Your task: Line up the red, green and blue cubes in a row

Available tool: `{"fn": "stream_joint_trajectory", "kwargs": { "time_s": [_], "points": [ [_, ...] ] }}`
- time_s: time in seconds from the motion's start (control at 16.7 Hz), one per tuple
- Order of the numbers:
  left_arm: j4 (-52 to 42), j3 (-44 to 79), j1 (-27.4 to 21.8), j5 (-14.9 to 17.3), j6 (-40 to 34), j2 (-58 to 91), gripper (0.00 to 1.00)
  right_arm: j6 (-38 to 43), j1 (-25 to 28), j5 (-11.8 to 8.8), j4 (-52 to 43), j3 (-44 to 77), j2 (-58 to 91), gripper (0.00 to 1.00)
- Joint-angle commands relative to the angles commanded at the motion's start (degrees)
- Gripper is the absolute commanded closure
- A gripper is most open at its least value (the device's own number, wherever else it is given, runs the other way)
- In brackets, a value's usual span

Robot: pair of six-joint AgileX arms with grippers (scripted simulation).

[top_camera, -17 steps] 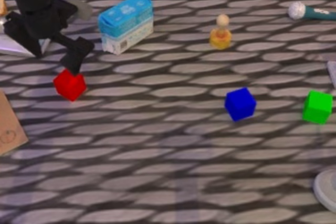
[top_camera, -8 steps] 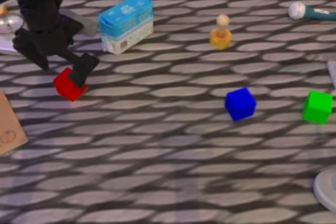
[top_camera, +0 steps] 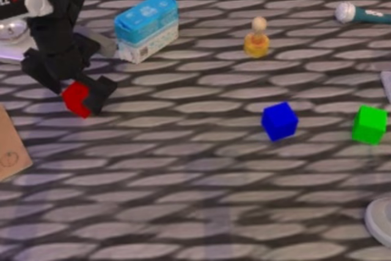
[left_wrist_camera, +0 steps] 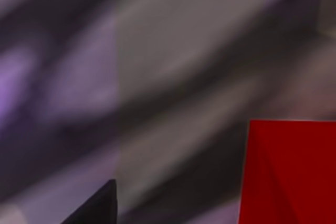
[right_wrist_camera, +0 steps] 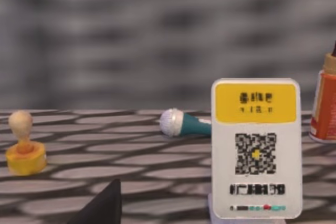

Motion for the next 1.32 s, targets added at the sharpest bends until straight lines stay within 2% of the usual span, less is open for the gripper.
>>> {"fn": "stream_joint_trajectory", "kwargs": {
  "time_s": [0.78,1.32],
  "points": [
    [0.0,0.0,0.0,0.0,0.0,0.0,0.98,0.0,0.0,0.0,0.0,0.0,0.0,0.0],
    [-0.7,0.3,0.0,0.6,-0.3,-1.8,1.0,0.0,0.0,0.0,0.0,0.0,0.0,0.0]
  ]
}}
